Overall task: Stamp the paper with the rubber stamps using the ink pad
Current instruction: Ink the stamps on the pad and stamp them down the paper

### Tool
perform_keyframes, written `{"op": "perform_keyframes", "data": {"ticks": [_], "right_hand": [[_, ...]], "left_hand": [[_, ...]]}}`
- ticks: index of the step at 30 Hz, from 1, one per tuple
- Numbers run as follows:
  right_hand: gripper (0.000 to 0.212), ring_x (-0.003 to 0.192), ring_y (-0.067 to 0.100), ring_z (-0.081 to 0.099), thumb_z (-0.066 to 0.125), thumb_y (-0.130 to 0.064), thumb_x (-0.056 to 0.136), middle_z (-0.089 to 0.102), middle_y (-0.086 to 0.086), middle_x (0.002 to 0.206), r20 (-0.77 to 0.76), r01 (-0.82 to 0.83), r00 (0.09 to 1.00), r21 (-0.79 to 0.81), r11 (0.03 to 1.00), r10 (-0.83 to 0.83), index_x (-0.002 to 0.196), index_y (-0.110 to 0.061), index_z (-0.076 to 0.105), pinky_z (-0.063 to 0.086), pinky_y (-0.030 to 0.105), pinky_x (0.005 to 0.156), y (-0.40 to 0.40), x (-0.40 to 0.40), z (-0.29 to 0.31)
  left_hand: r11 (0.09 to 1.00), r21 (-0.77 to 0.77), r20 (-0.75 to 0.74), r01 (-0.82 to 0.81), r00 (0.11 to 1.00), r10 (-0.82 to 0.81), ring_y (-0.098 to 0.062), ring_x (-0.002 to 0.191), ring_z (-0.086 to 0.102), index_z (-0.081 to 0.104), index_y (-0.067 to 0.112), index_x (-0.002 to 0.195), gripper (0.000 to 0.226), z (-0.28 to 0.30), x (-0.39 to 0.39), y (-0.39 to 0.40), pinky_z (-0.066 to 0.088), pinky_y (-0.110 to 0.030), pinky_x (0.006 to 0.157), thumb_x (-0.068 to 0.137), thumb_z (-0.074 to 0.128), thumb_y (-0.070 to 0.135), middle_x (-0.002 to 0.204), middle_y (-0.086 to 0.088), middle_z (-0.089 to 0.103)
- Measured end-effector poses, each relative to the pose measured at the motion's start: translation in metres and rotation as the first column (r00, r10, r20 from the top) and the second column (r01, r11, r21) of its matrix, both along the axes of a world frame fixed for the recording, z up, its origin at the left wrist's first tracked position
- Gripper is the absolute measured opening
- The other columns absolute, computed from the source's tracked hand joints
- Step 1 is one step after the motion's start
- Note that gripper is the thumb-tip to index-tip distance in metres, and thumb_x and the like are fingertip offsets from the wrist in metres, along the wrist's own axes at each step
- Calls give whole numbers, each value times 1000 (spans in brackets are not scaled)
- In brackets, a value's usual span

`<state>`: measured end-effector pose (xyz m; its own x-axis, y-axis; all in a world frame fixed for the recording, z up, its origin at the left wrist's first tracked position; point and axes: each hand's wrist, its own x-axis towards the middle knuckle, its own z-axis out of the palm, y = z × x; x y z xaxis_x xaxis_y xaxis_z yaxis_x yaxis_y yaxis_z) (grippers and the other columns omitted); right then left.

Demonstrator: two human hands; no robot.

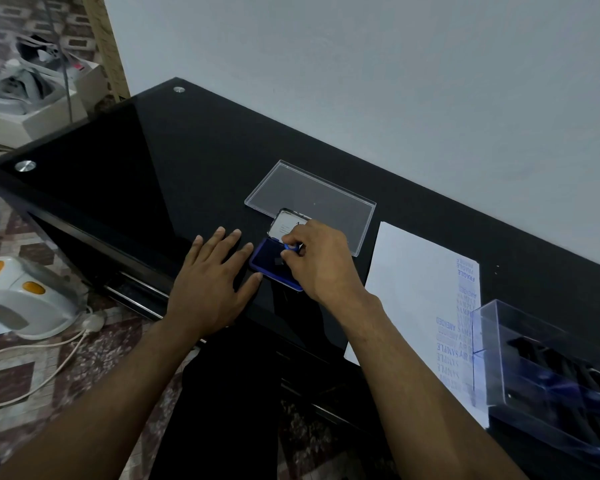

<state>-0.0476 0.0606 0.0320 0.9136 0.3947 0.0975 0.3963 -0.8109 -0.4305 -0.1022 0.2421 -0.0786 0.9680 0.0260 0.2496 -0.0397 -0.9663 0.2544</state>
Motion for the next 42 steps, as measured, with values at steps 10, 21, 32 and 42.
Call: {"op": "perform_keyframes", "data": {"ticks": [10,21,32,42], "right_hand": [[24,96,11,62,67,-21,92,65,1,117,-1,3,1000,48,999,-3,115,-17,71,48,19,85,-2,-4,-1],[24,93,12,61,70,-21,90,64,-1,110,70,164,981,172,971,-179,114,-19,71,45,11,80,-62,-24,17],[19,84,12,64,70,-21,89,67,-3,107,47,421,899,185,888,-436,108,-19,72,50,19,83,-175,-46,27],[16,82,11,64,72,-19,89,65,-3,102,69,508,852,131,851,-519,104,-16,74,56,24,80,-241,-45,20]], "left_hand": [[1000,-23,-25,2,1000,-3,-22,153,19,48,24,148,73,4,-1,0,11,-49,125,95,25,68,160,-4,36],[989,-111,21,93,996,-91,-23,152,21,45,21,149,74,36,11,-47,15,-50,124,91,39,67,160,-5,35],[931,-158,34,329,944,-328,-22,152,22,44,23,149,68,49,26,-153,25,-53,121,94,46,63,161,-3,34],[883,-173,-15,437,895,-446,-20,155,13,44,30,150,69,36,45,-219,11,-47,125,94,32,69,164,2,27]]}}
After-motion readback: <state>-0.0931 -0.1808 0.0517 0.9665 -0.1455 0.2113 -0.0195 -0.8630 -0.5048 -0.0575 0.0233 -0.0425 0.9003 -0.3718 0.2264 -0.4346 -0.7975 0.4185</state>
